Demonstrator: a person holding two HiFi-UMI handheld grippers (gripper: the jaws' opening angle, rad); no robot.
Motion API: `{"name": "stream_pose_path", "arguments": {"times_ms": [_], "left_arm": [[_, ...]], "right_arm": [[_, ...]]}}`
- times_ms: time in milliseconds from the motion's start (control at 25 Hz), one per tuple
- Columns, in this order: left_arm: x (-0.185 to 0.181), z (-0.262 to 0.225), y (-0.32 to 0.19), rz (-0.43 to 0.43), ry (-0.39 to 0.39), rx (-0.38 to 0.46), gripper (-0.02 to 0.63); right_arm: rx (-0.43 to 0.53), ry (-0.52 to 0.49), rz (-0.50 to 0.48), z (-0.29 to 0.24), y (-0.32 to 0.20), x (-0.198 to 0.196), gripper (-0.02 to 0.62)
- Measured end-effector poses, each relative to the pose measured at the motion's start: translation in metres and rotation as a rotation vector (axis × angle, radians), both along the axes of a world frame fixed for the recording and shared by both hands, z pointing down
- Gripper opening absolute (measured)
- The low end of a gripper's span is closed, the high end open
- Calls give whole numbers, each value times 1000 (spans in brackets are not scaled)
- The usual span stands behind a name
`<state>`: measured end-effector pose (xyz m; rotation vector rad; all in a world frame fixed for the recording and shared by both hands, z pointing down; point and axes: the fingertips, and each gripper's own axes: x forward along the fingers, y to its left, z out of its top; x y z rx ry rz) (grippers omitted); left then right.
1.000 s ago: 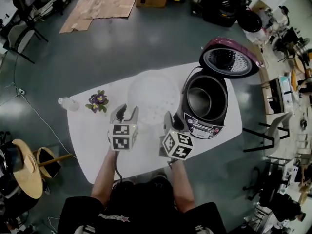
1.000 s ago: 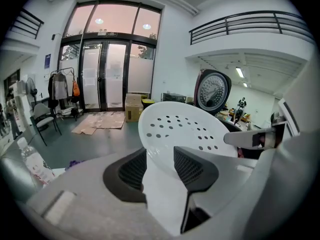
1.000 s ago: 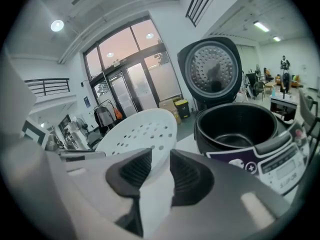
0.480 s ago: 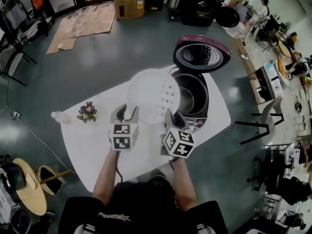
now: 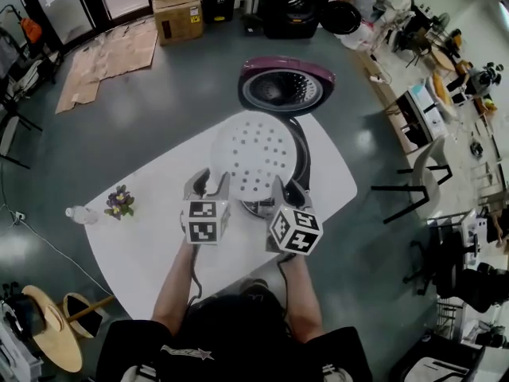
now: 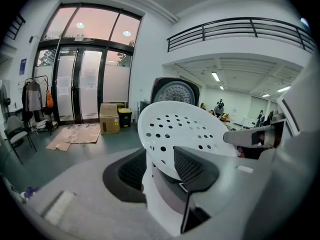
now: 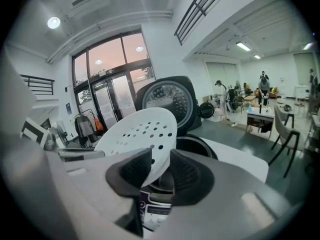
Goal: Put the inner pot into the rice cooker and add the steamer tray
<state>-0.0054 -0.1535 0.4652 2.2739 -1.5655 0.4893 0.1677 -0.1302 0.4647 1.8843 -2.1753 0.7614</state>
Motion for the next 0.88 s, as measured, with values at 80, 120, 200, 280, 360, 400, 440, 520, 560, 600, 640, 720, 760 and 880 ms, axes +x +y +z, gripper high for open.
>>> {"name": "stream_pose_path", "arguments": {"times_ms": [80, 120, 200, 280, 360, 400, 440, 520, 560, 600, 640, 720, 760, 880], "left_arm": [[18, 4, -5, 15, 3, -9, 184], [25, 6, -7, 21, -1, -17, 184], [37, 9, -11, 26, -15, -28, 184], [46, 13, -15, 28, -25, -39, 186], [54, 17, -18, 29, -27, -52, 186], [57, 20, -19, 27, -28, -61, 187], [59, 23, -21, 25, -30, -71, 187], [63, 29, -23, 20, -36, -90, 187], [66, 31, -24, 19, -41, -99, 187], [68, 34, -25, 18, -45, -107, 187], [70, 37, -27, 17, -50, -114, 189], [72, 42, -29, 16, -60, -127, 189], [72, 44, -30, 15, -66, -132, 189], [75, 52, -32, 10, -82, -147, 189]], "right_arm": [[-12, 6, 9, 2, -4, 17, 112], [-17, 9, 12, 3, -6, 24, 114], [-26, 15, 15, 7, -9, 36, 114], [-38, 17, 15, 11, -13, 46, 115], [-53, 14, 12, 15, -17, 54, 115], [-61, 11, 10, 18, -19, 57, 115], [-68, 10, 7, 20, -21, 59, 115], [-84, 8, 0, 26, -24, 63, 115], [-91, 8, -4, 29, -26, 66, 114], [-100, 8, -7, 31, -27, 68, 115], [-109, 7, -11, 34, -28, 70, 115], [-131, 7, -18, 41, -30, 71, 118], [-142, 7, -22, 44, -31, 72, 120], [-167, 11, -31, 53, -34, 75, 121]]}}
